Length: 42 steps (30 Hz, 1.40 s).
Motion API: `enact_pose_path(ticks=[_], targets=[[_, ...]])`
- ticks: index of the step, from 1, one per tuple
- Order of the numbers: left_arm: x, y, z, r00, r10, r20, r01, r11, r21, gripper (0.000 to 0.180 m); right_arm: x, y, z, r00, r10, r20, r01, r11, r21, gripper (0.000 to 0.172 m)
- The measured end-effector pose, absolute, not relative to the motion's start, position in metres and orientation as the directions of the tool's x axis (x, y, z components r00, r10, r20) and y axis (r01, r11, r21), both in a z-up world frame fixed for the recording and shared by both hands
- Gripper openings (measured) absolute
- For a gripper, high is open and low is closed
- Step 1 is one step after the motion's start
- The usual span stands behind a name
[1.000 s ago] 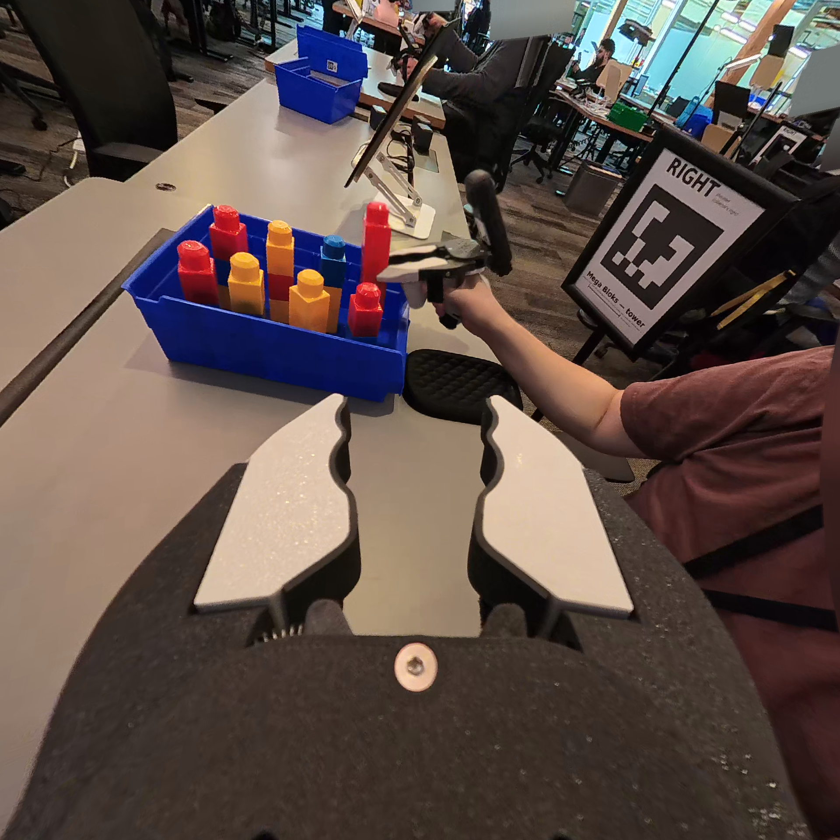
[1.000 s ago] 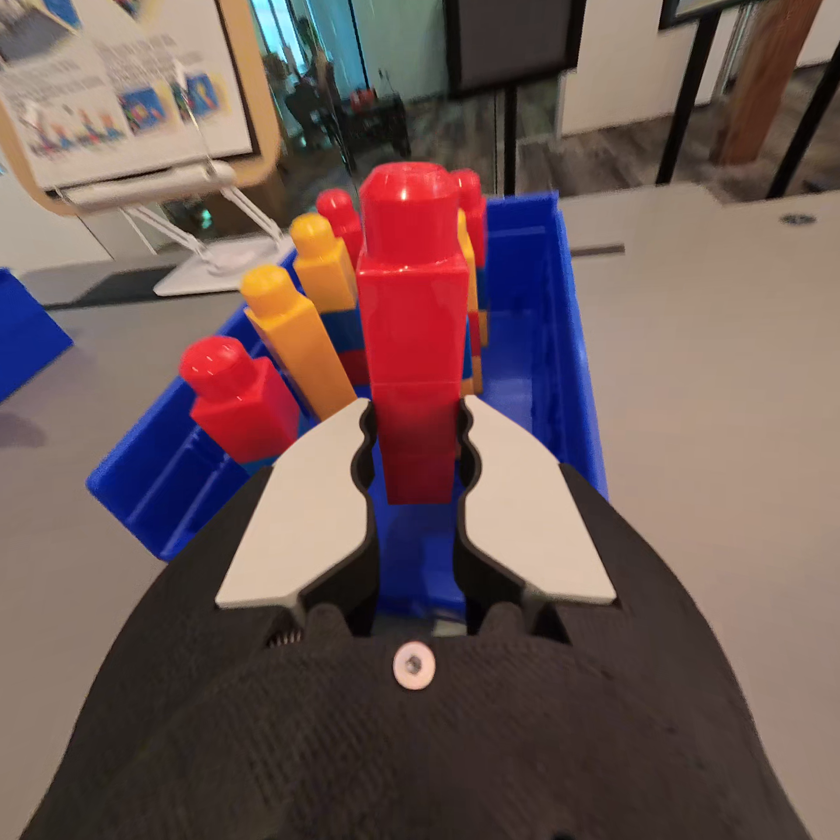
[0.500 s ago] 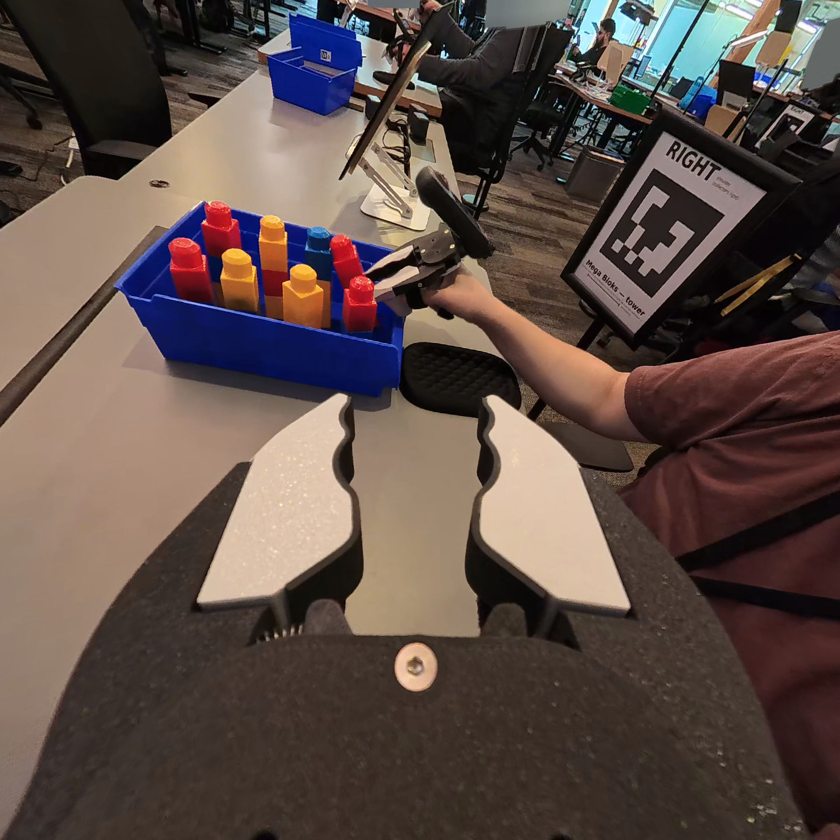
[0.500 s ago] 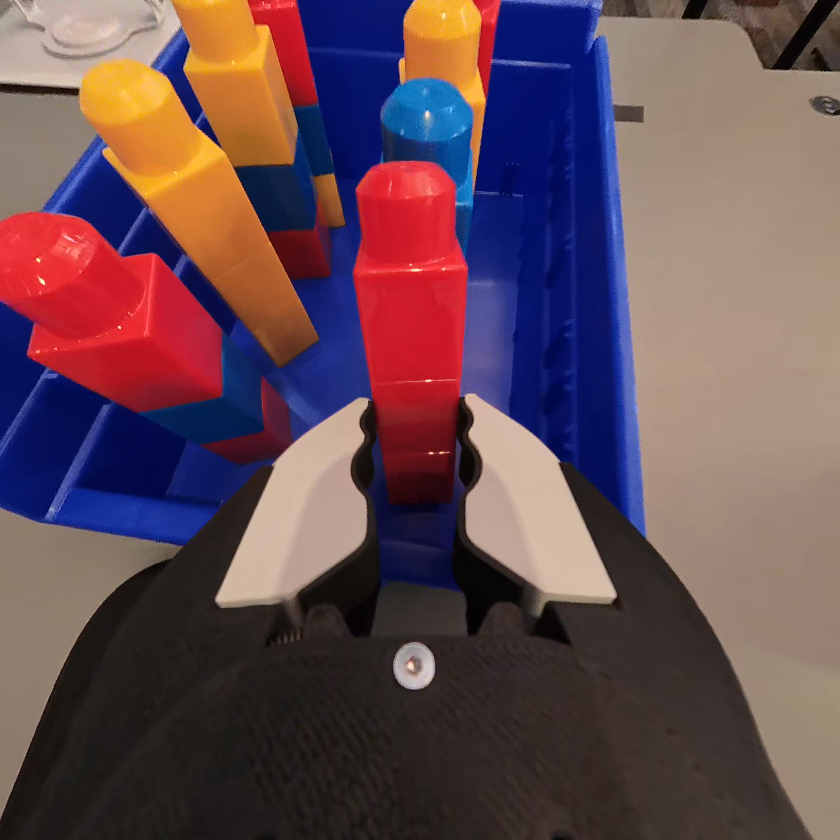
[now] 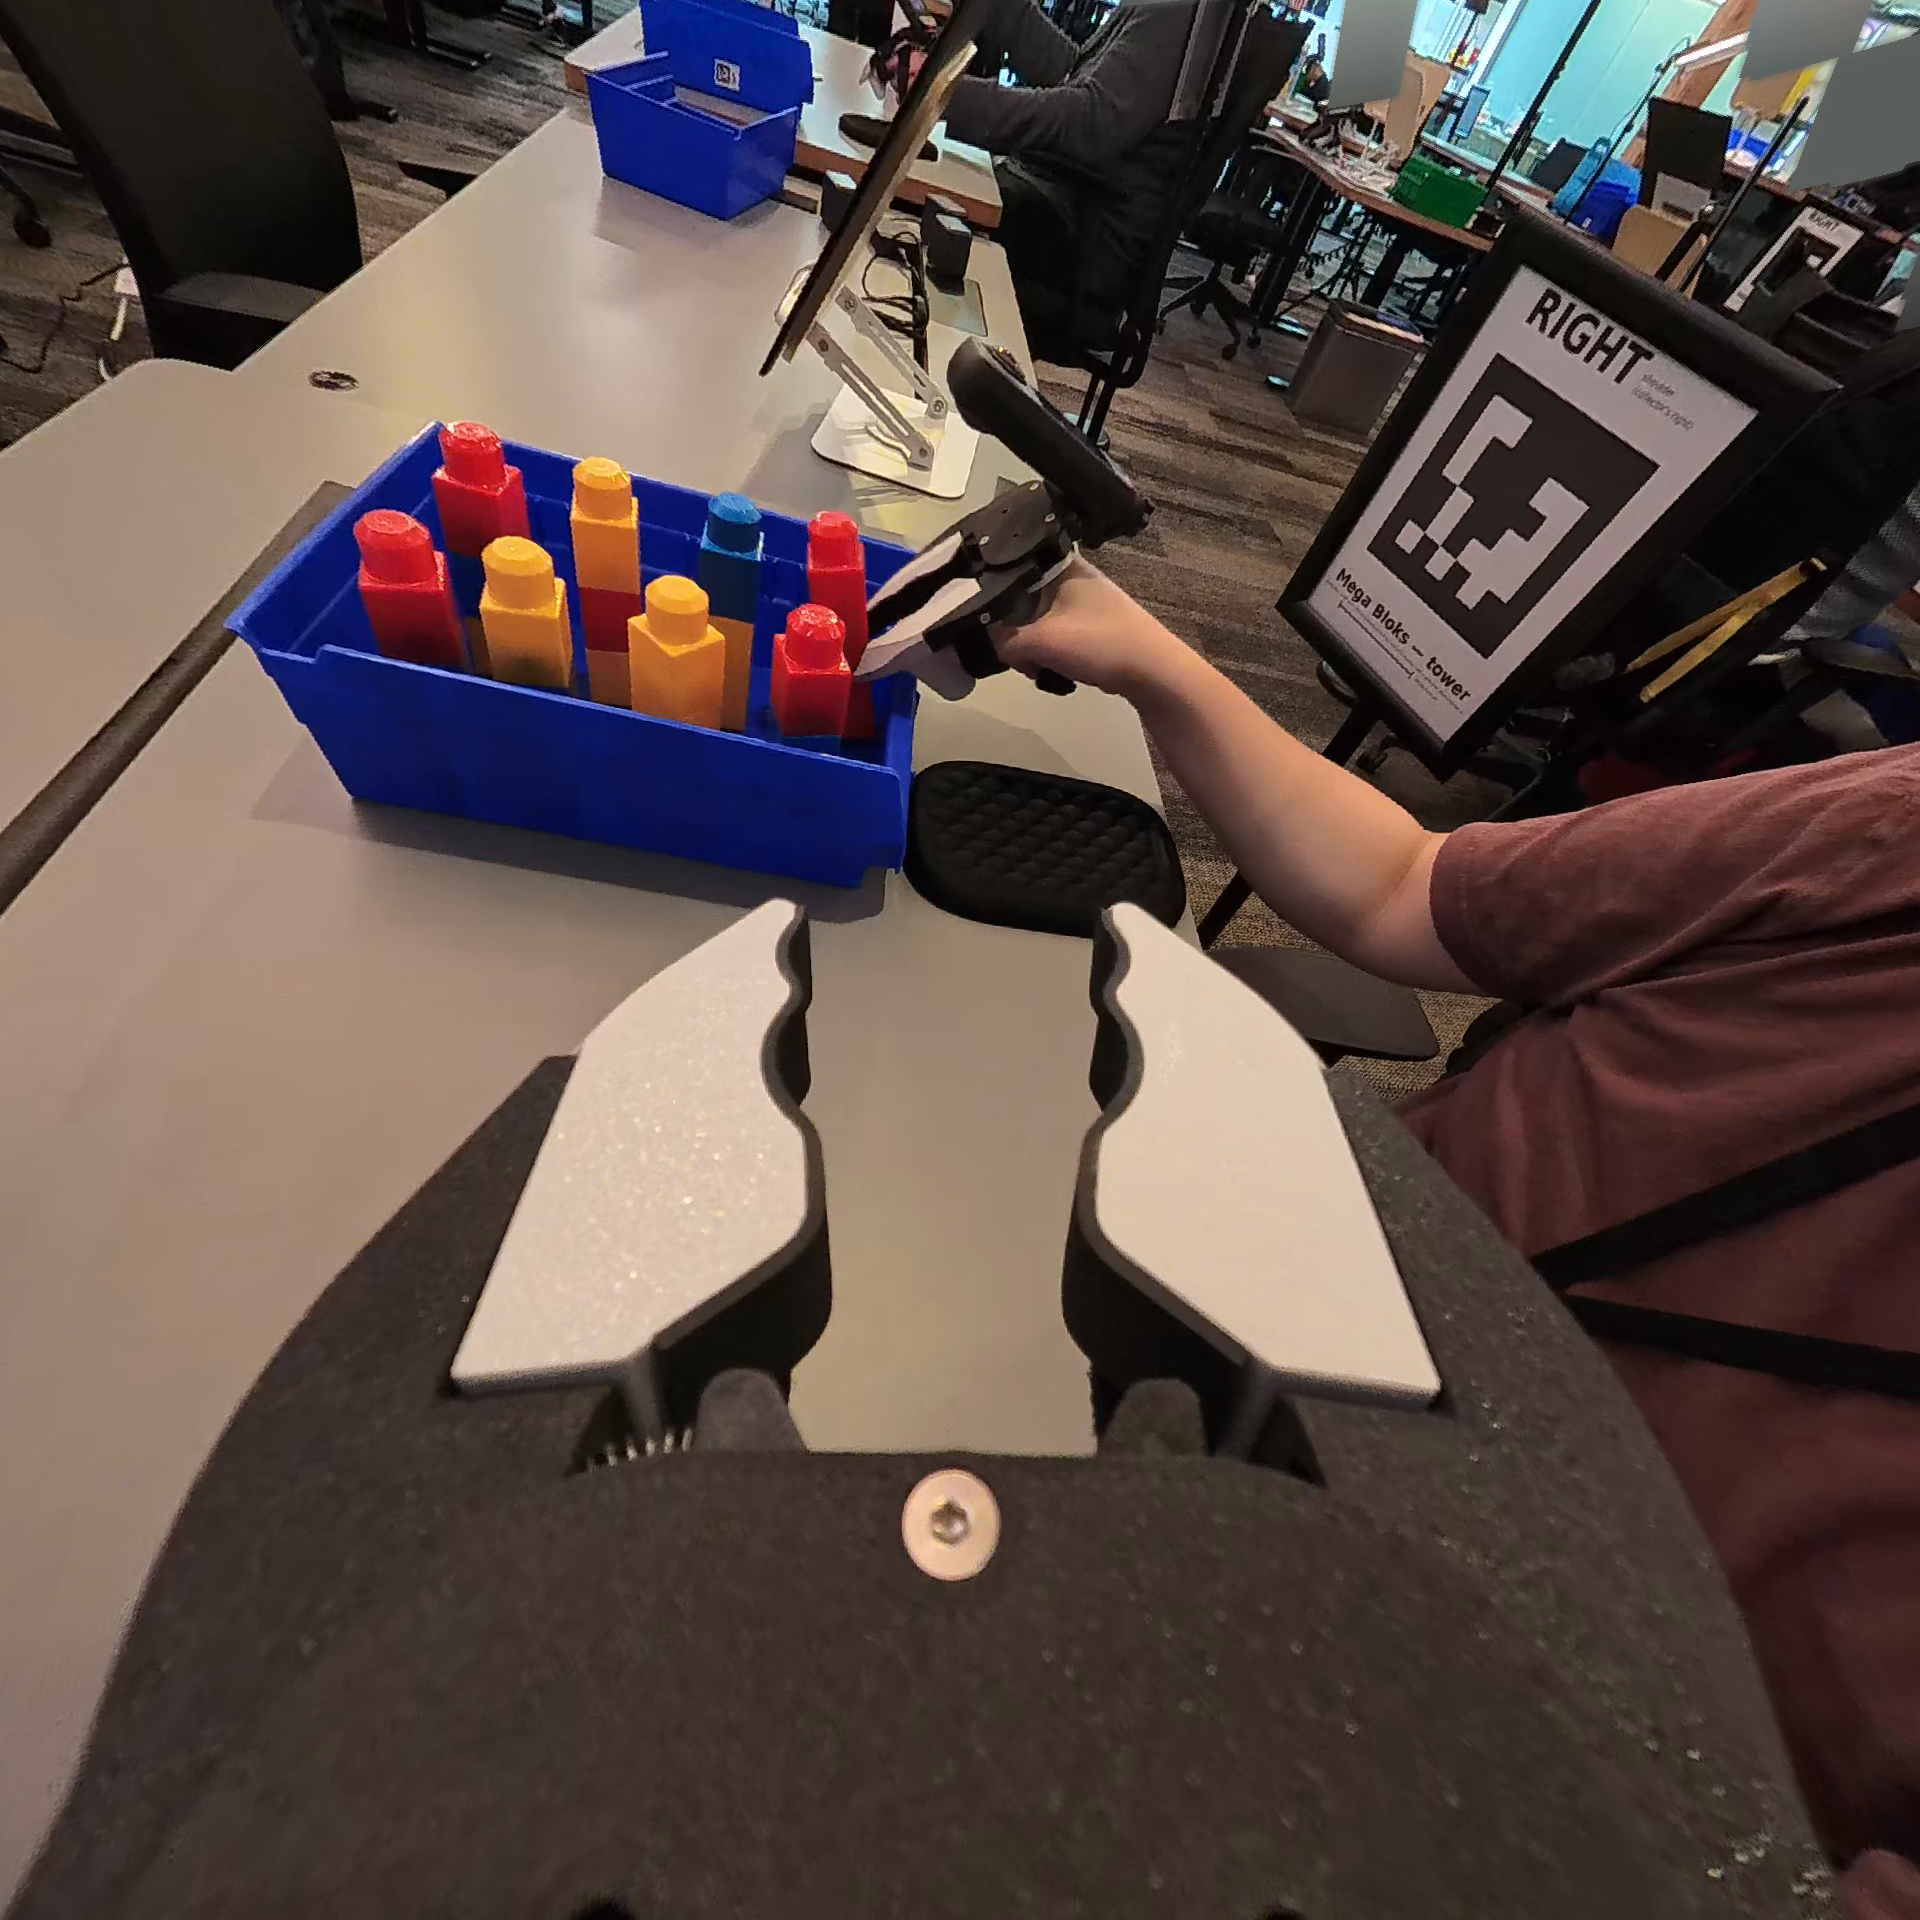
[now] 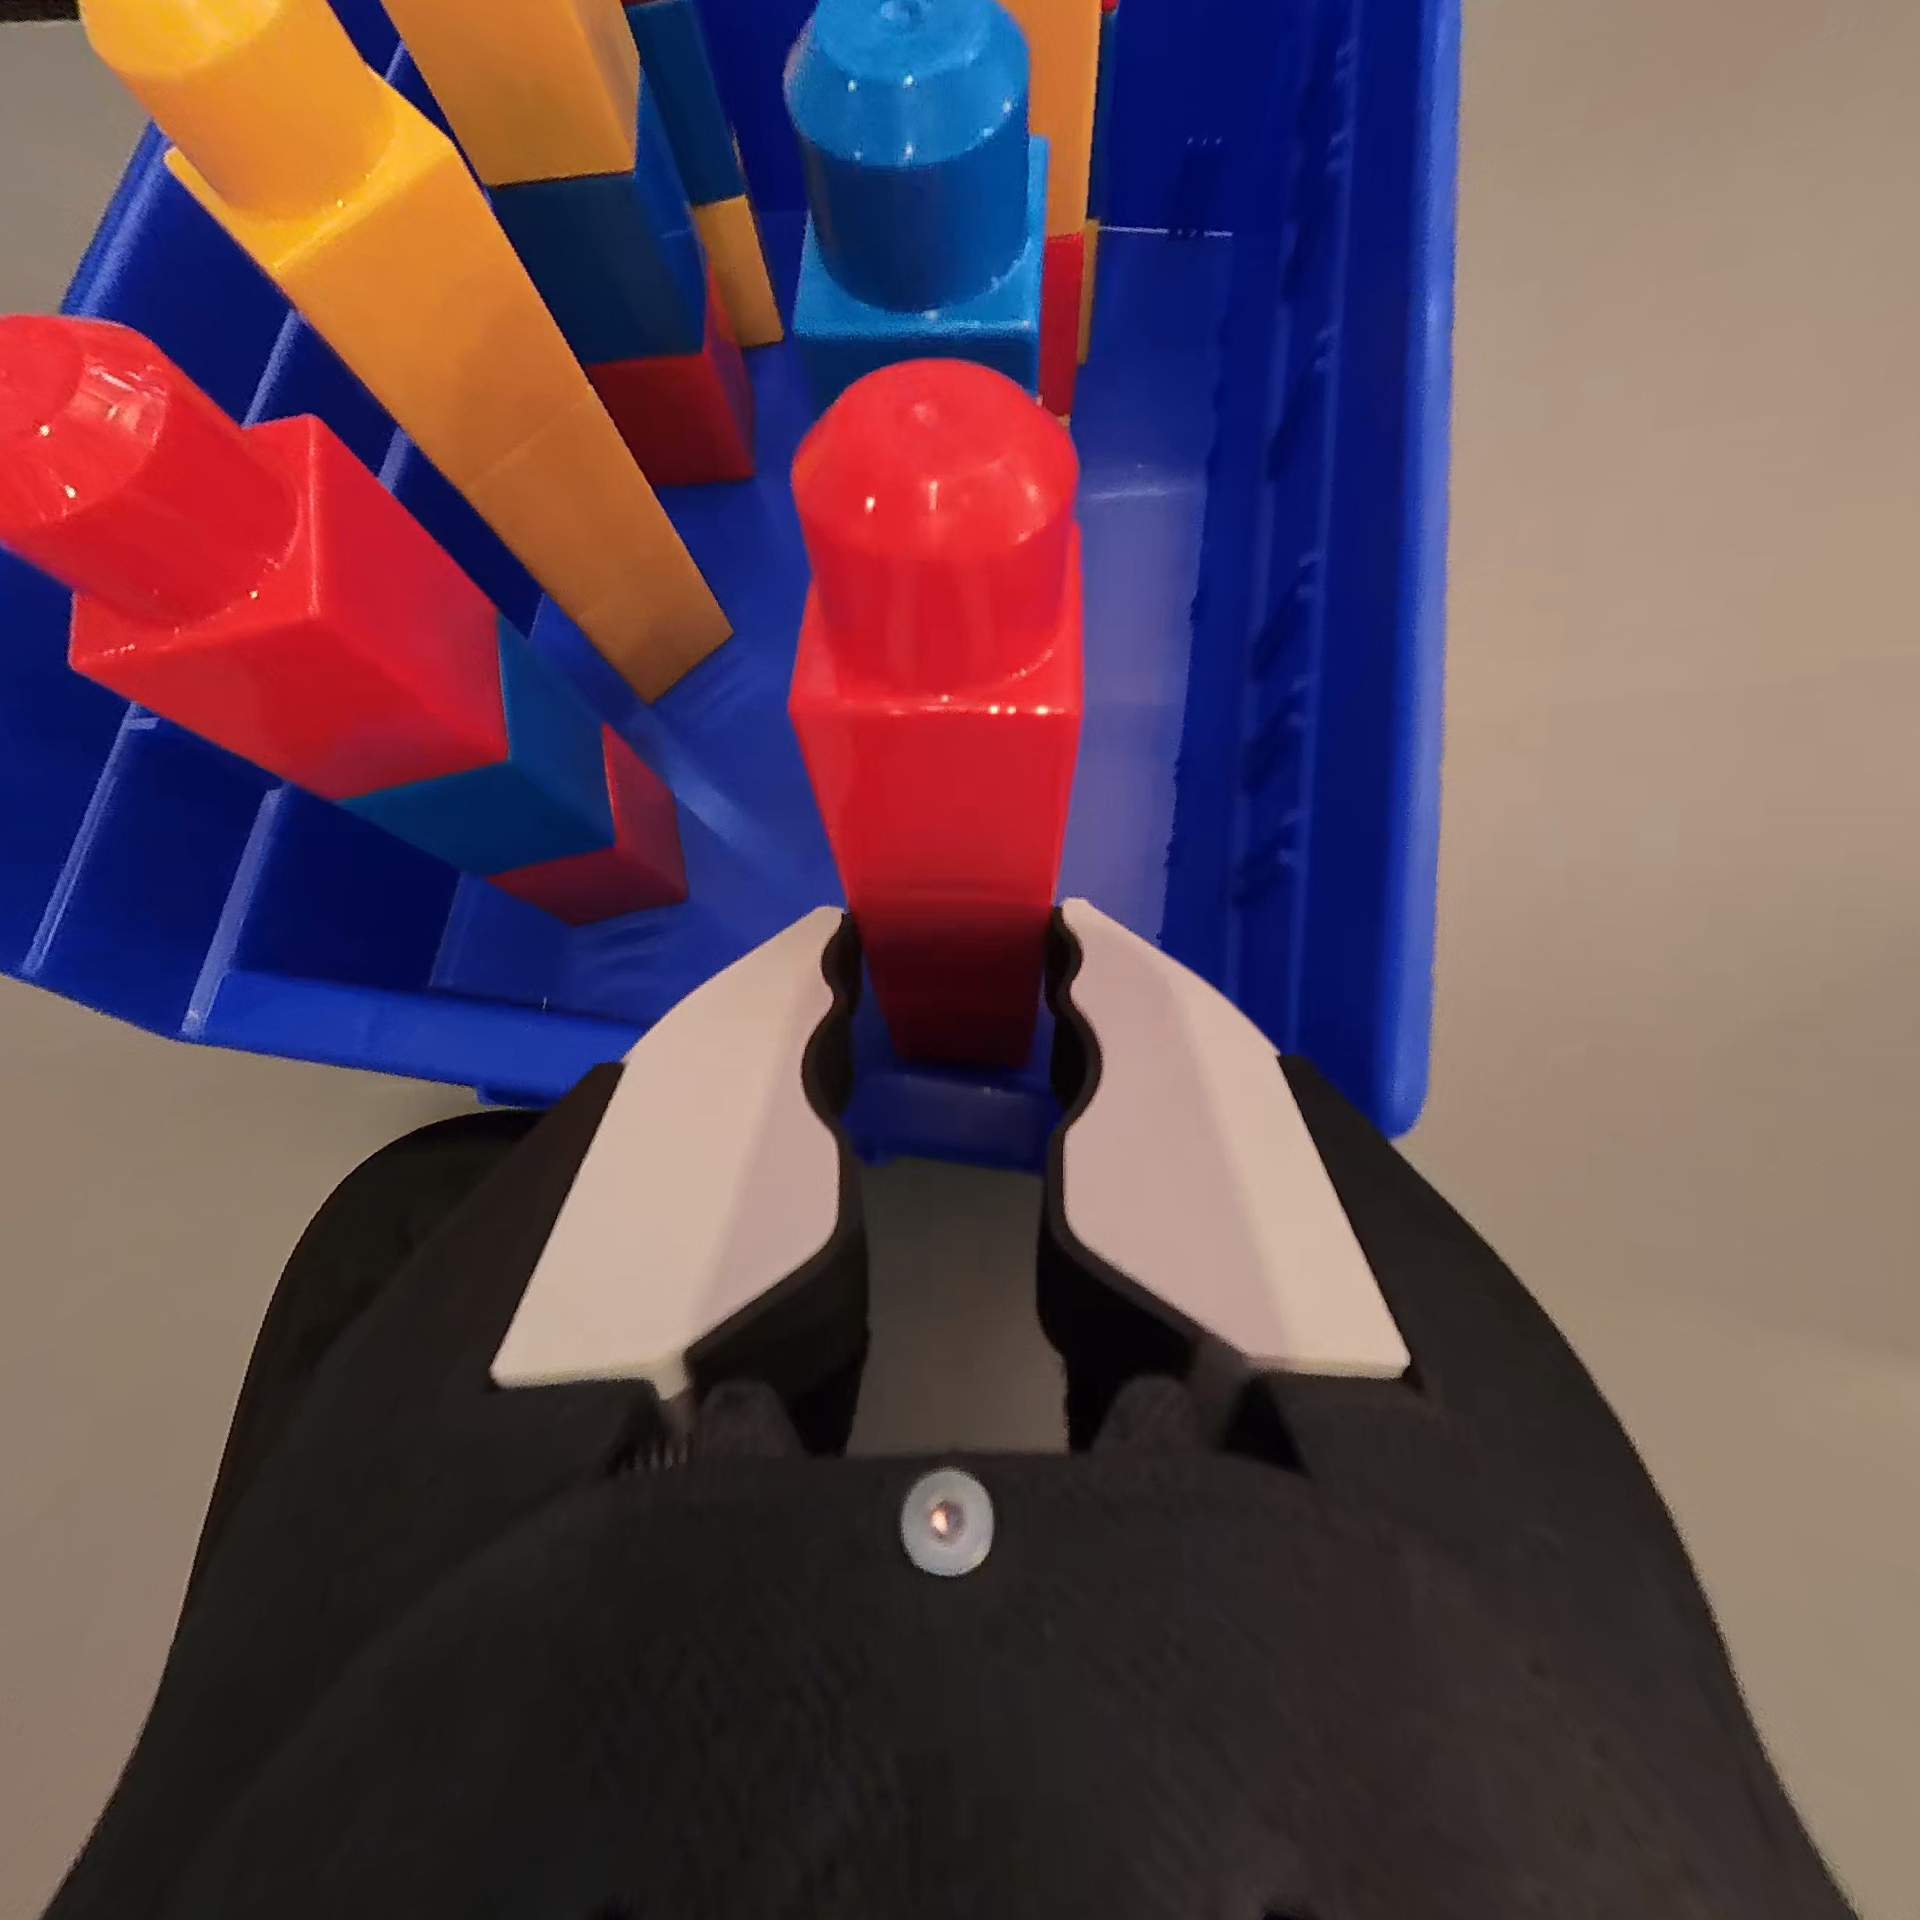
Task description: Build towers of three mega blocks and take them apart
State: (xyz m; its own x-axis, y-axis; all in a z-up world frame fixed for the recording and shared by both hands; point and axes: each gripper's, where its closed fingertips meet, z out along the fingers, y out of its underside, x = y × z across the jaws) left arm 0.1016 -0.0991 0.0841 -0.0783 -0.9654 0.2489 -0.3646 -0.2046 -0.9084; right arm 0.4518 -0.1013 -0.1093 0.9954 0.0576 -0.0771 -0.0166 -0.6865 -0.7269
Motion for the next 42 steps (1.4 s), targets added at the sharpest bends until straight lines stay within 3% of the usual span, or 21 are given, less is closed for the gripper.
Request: enact_pose_path(ticks=[9,22,26,29,34,38,42], targets=[[0.096,-0.096,0.090,-0.065,-0.967,0.245,-0.334,-0.210,-0.919,0.051,0.453,-0.093,-0.107,0.997,0.036,-0.071,-0.032,-0.628,-0.778,0.036],[0.095,-0.096,0.087,-0.067,-0.964,0.257,-0.350,-0.218,-0.911,0.051,0.443,-0.100,-0.117,0.994,0.060,-0.086,-0.015,-0.728,-0.686,0.038],[0.086,-0.092,0.092,-0.042,-0.966,0.256,-0.336,-0.227,-0.914,0.052,0.439,-0.108,-0.101,0.994,0.064,-0.087,-0.022,-0.664,-0.747,0.047],[0.067,-0.083,0.102,0.053,-0.975,0.214,-0.310,-0.219,-0.925,0.053,0.443,-0.133,-0.063,0.996,0.085,-0.019,0.036,-0.595,-0.803,0.047],[0.029,-0.074,0.134,0.241,-0.952,0.190,-0.162,-0.232,-0.959,0.058,0.507,-0.121,0.023,1.000,-0.019,0.012,0.003,-0.423,-0.906,0.029],[0.001,-0.058,0.140,0.413,-0.886,0.209,-0.108,-0.275,-0.955,0.061,0.537,-0.062,-0.017,0.991,0.068,-0.119,-0.045,-0.658,-0.752,0.040],[-0.063,-0.022,0.142,0.696,-0.700,0.158,-0.018,-0.237,-0.971,0.068,0.528,-0.027,-0.053,0.984,0.088,-0.158,-0.041,-0.741,-0.671,0.044]])
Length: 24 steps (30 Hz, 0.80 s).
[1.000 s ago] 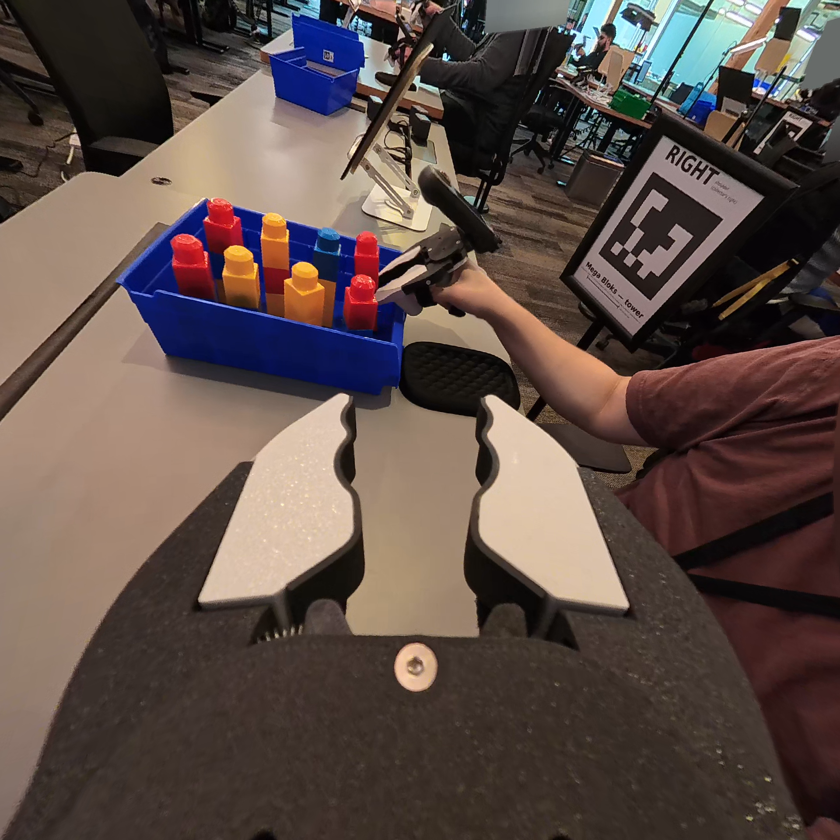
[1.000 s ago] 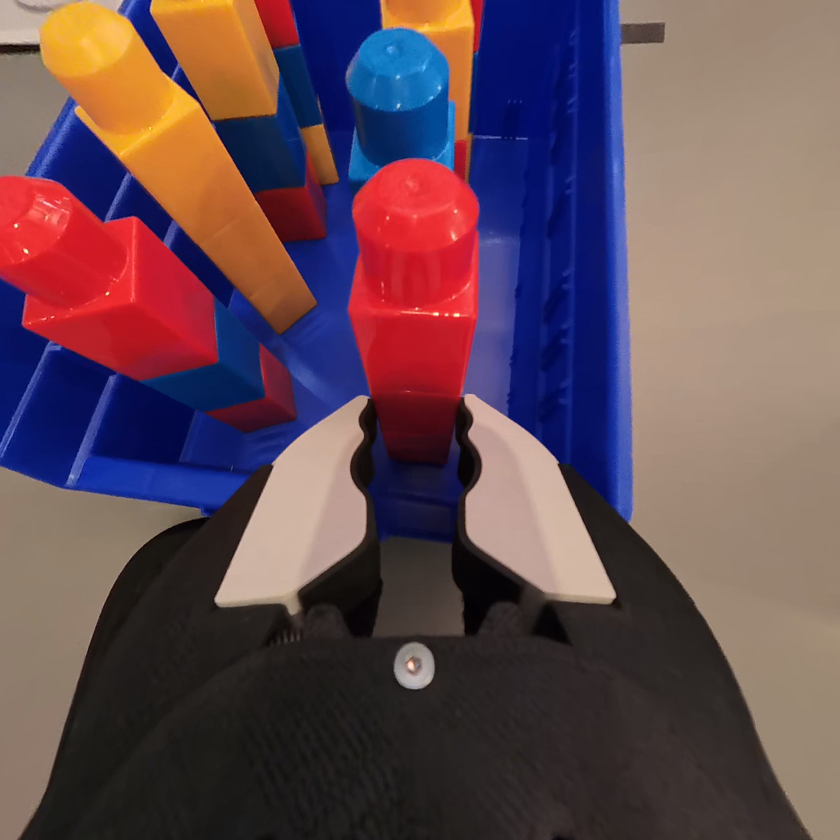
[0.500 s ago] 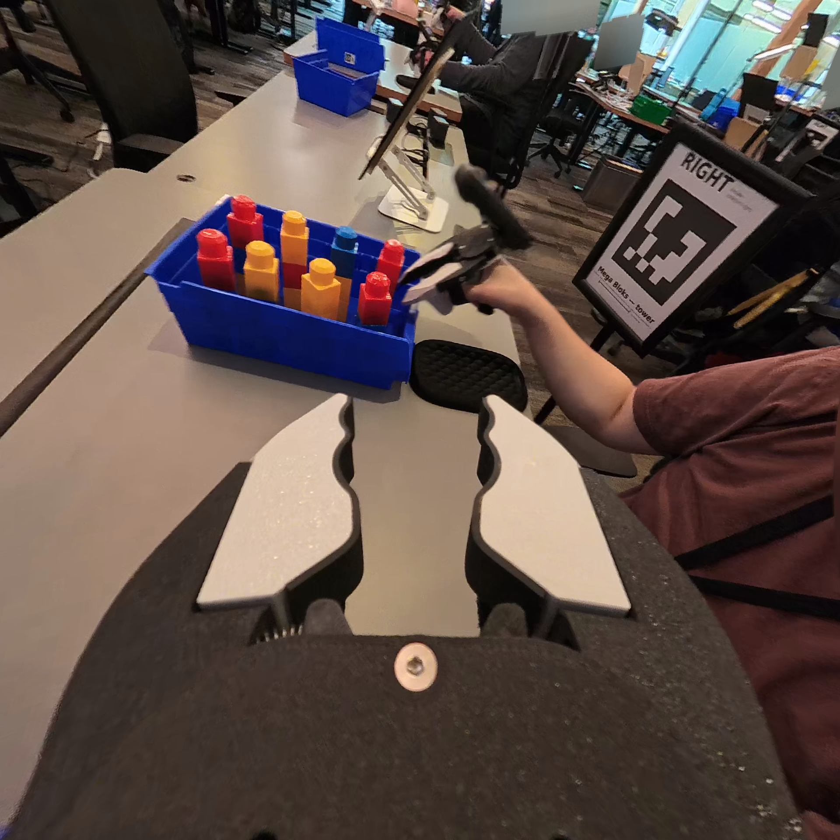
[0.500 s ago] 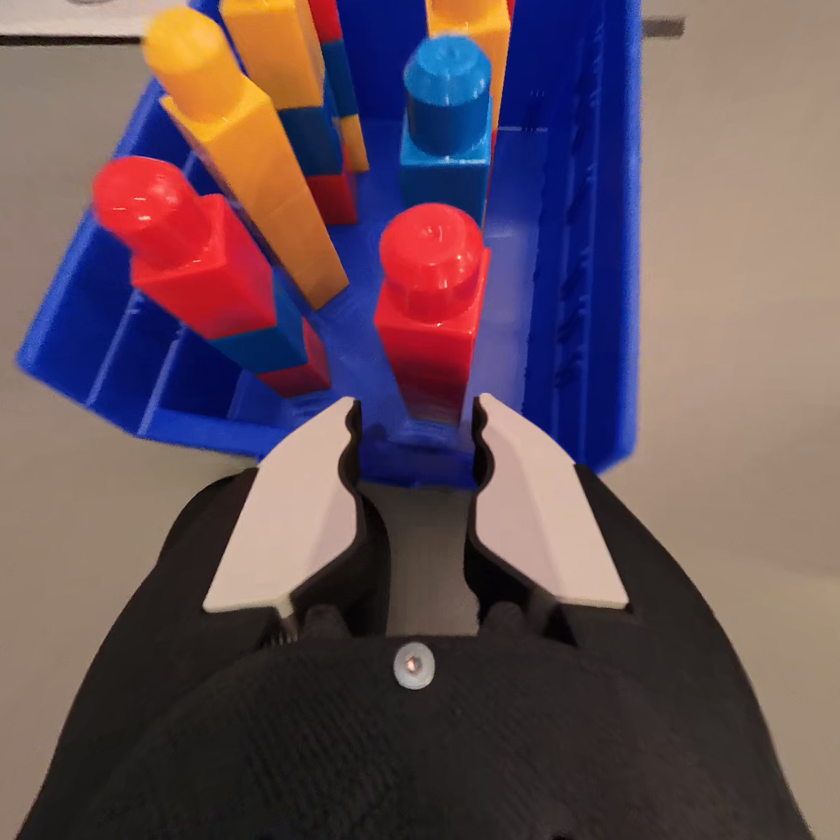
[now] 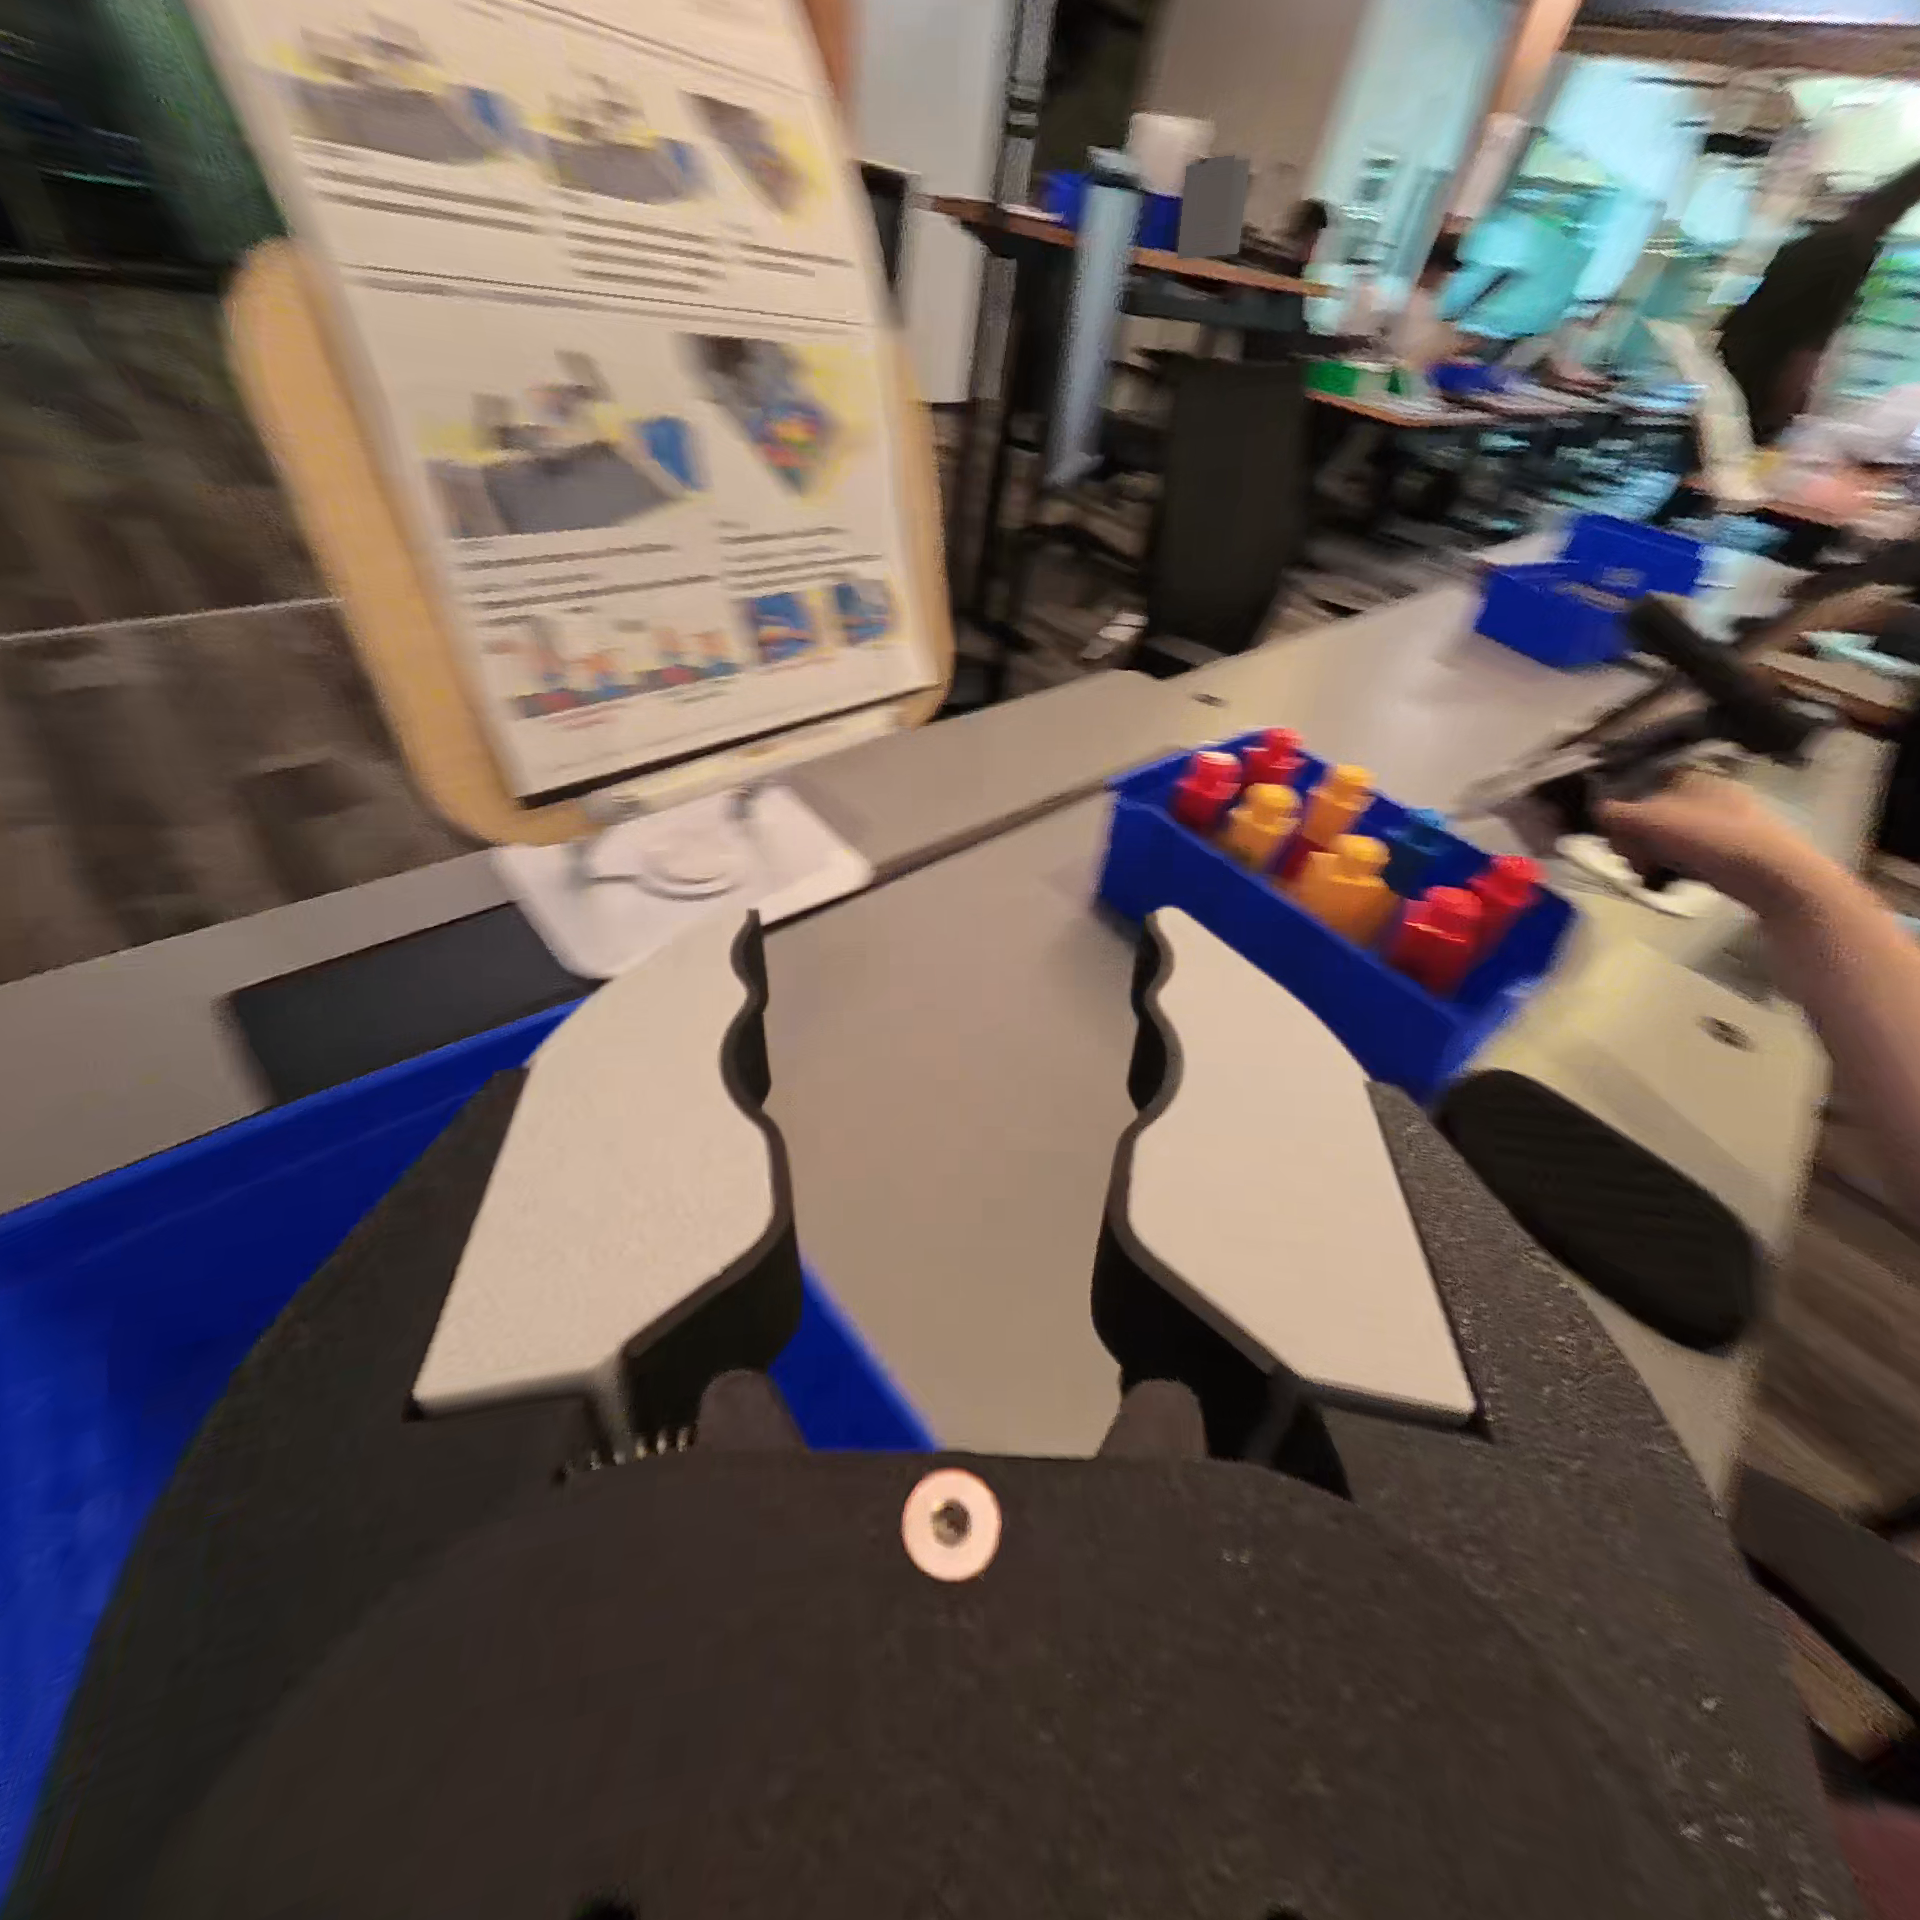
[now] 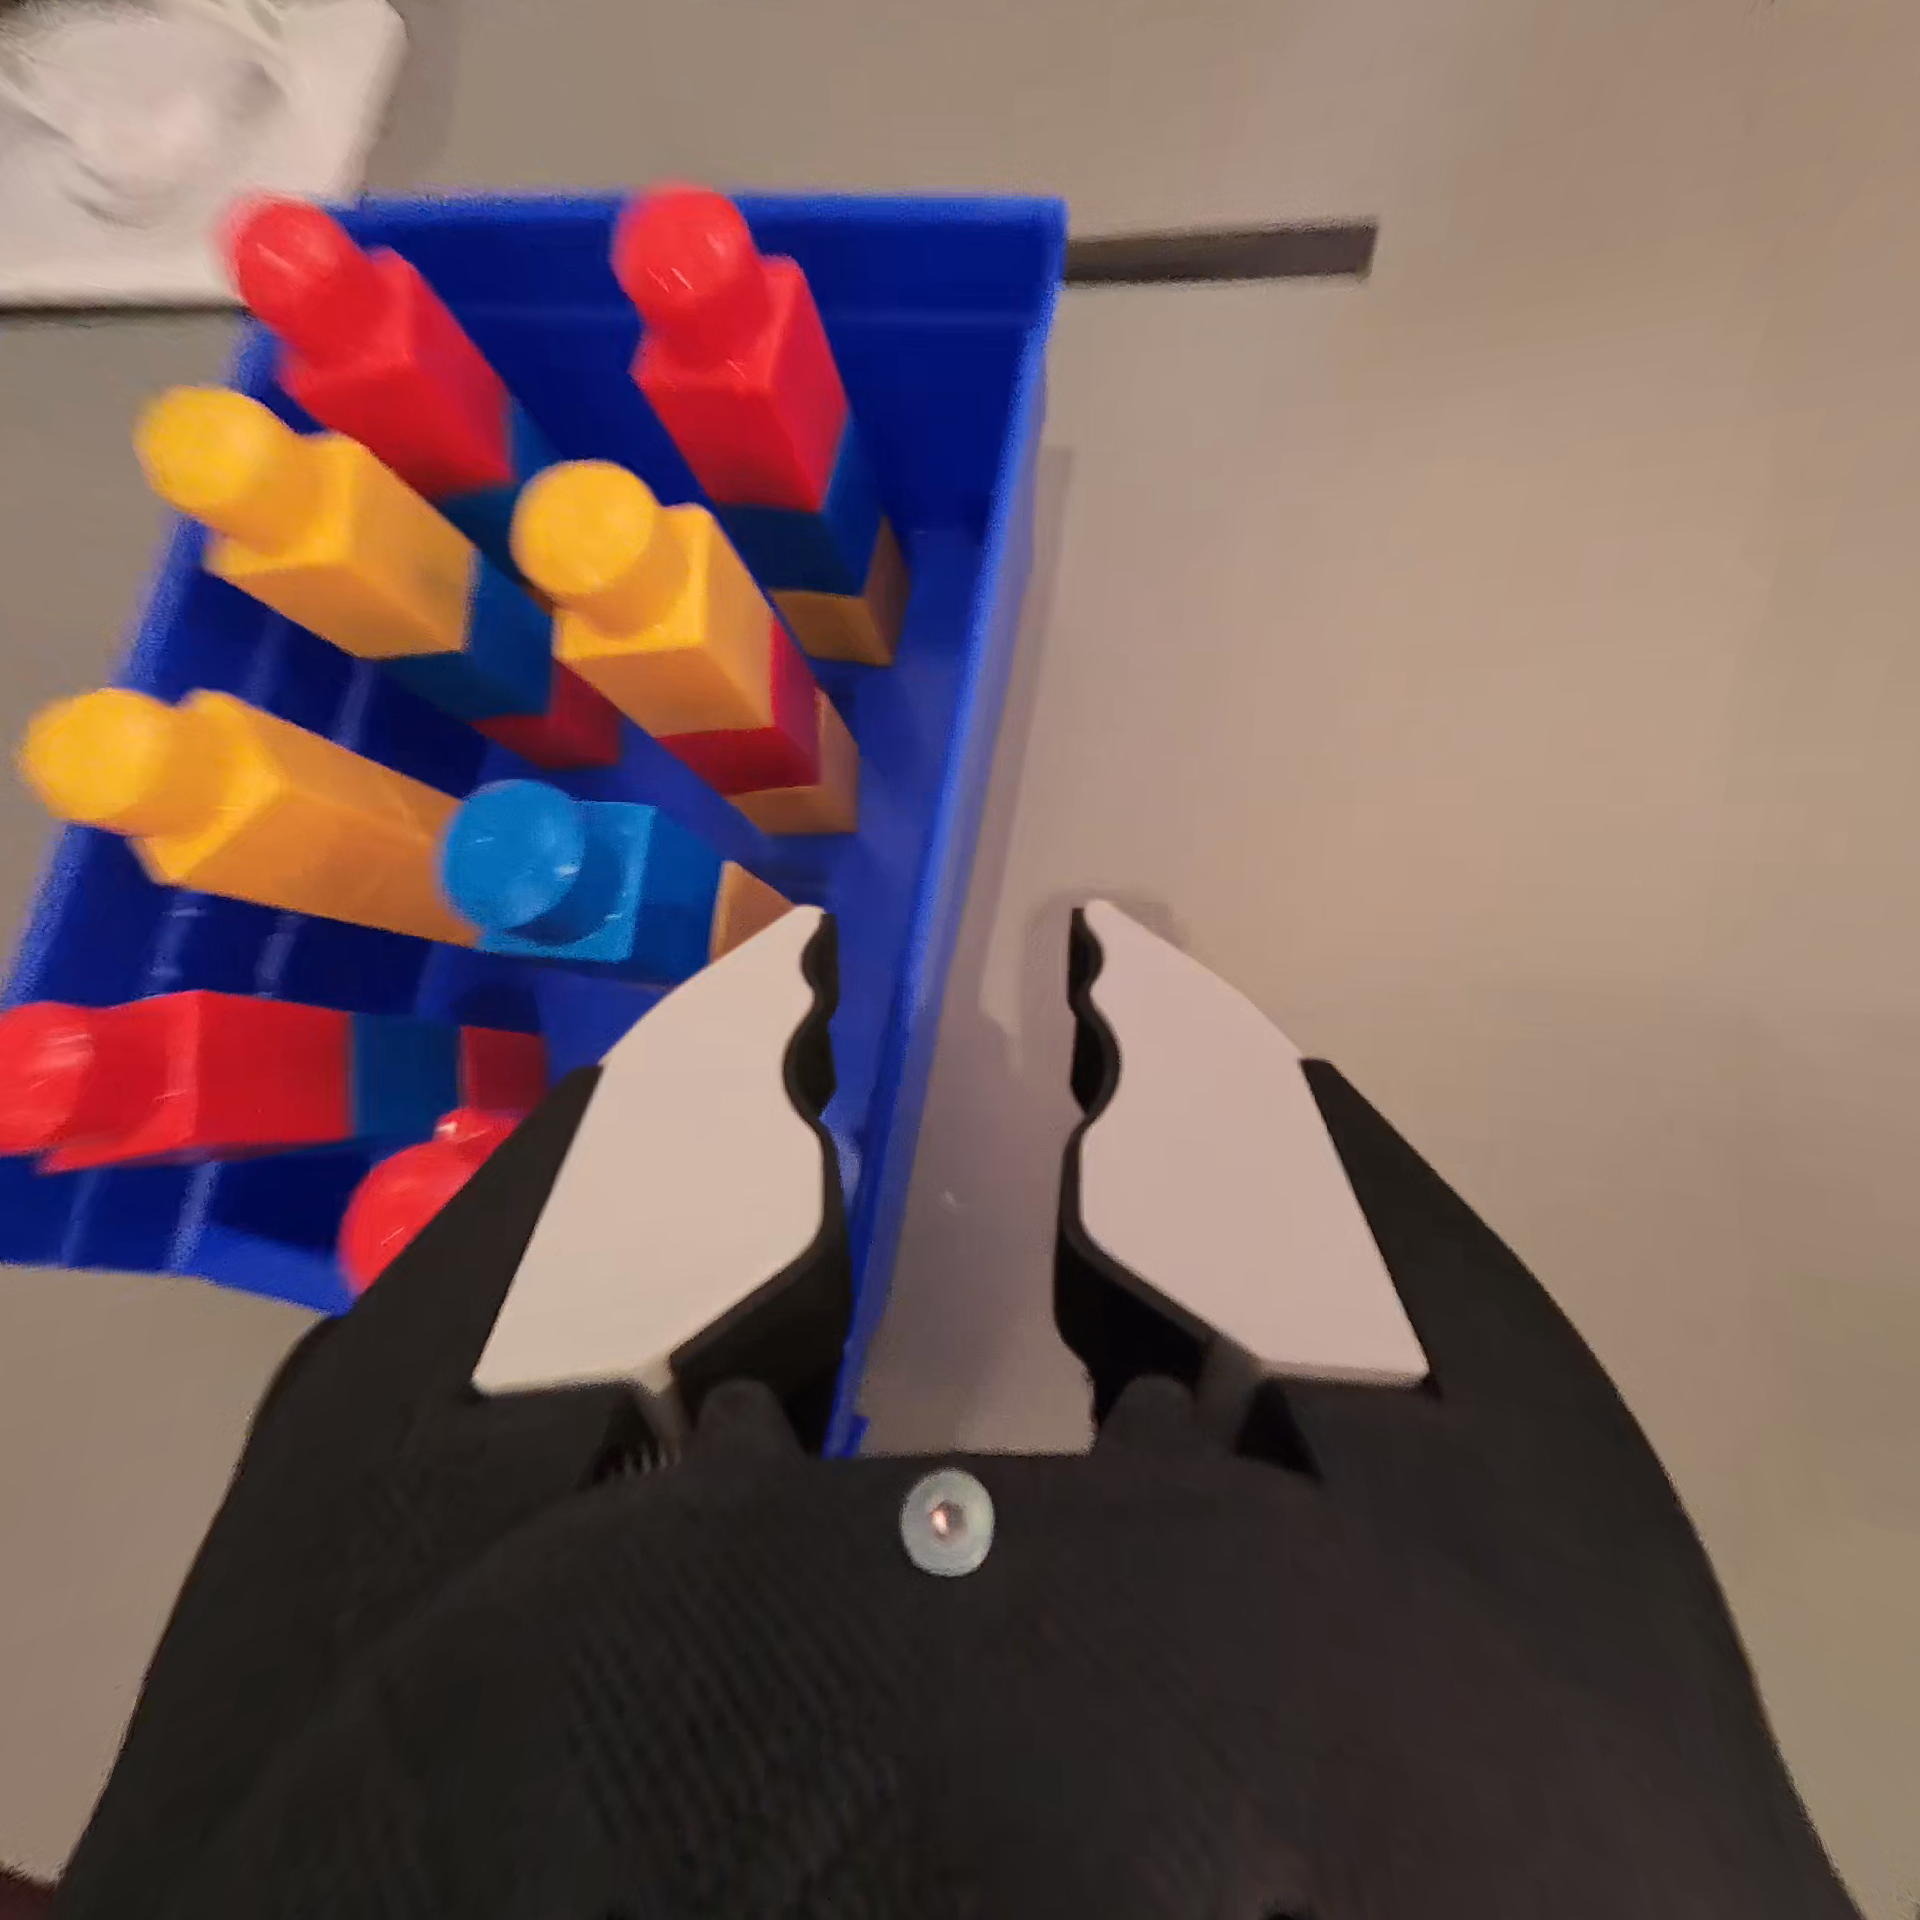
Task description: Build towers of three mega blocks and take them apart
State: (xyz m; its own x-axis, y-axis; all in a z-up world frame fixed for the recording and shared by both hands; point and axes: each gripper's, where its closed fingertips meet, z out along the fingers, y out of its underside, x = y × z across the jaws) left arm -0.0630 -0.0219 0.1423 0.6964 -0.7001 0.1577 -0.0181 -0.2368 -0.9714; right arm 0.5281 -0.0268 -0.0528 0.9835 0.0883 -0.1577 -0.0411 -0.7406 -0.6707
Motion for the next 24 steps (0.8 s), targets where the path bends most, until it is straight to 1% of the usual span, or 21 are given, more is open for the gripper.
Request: enact_pose_path(ticks=[1,2,4,7,8,9,10,11,14,17,19,21,23,24], targets=[[-0.082,-0.015,0.136,0.754,-0.643,0.132,-0.035,-0.240,-0.970,0.070,0.531,-0.024,-0.065,0.991,0.074,-0.112,-0.013,-0.777,-0.630,0.049],[-0.105,-0.008,0.127,0.812,-0.575,0.097,-0.070,-0.262,-0.962,0.073,0.533,-0.021,-0.075,0.994,0.069,-0.080,0.008,-0.805,-0.593,0.051],[-0.152,0.004,0.105,0.902,-0.432,0.014,-0.149,-0.342,-0.928,0.085,0.527,-0.014,-0.091,0.991,0.071,-0.116,-0.002,-0.846,-0.533,0.051],[-0.201,0.013,0.072,0.950,-0.311,-0.024,-0.178,-0.477,-0.861,0.088,0.519,-0.010,-0.110,0.983,0.055,-0.174,-0.025,-0.904,-0.427,0.046],[-0.209,0.014,0.058,0.954,-0.299,0.001,-0.162,-0.520,-0.839,0.087,0.518,-0.010,-0.116,0.985,0.054,-0.165,-0.014,-0.922,-0.386,0.043],[-0.211,0.015,0.043,0.952,-0.303,0.043,-0.142,-0.560,-0.816,0.088,0.518,-0.010,-0.121,0.988,0.061,-0.141,0.007,-0.936,-0.351,0.036],[-0.213,0.015,0.029,0.950,-0.301,0.081,-0.121,-0.595,-0.795,0.087,0.516,-0.011,-0.126,0.989,0.081,-0.125,0.037,-0.947,-0.320,0.017],[-0.219,0.016,0.016,0.956,-0.278,0.088,-0.110,-0.623,-0.775,0.087,0.510,-0.012,-0.129,0.986,0.103,-0.134,0.059,-0.953,-0.298,0.010],[-0.239,0.017,-0.019,0.972,-0.231,0.051,-0.128,-0.694,-0.708,0.088,0.512,-0.013,-0.133,0.989,0.112,-0.094,0.085,-0.962,-0.259,0.011],[-0.254,0.018,-0.044,0.977,-0.208,0.042,-0.133,-0.756,-0.641,0.078,0.512,-0.012,-0.134,0.987,0.123,-0.108,0.092,-0.961,-0.260,0.011],[-0.261,0.018,-0.057,0.978,-0.204,0.043,-0.138,-0.790,-0.598,0.063,0.511,-0.013,-0.134,0.984,0.133,-0.121,0.099,-0.962,-0.254,0.010],[-0.262,0.017,-0.068,0.973,-0.220,0.064,-0.147,-0.813,-0.563,0.036,0.512,-0.012,-0.134,0.981,0.163,-0.101,0.133,-0.957,-0.259,0.009],[-0.265,0.017,-0.077,0.974,-0.217,0.061,-0.153,-0.835,-0.529,0.030,0.512,-0.011,-0.134,0.982,0.156,-0.111,0.122,-0.957,-0.265,0.009],[-0.266,0.016,-0.082,0.975,-0.213,0.066,-0.150,-0.845,-0.513,0.022,0.512,-0.011,-0.134,0.981,0.159,-0.114,0.124,-0.954,-0.272,0.009]])
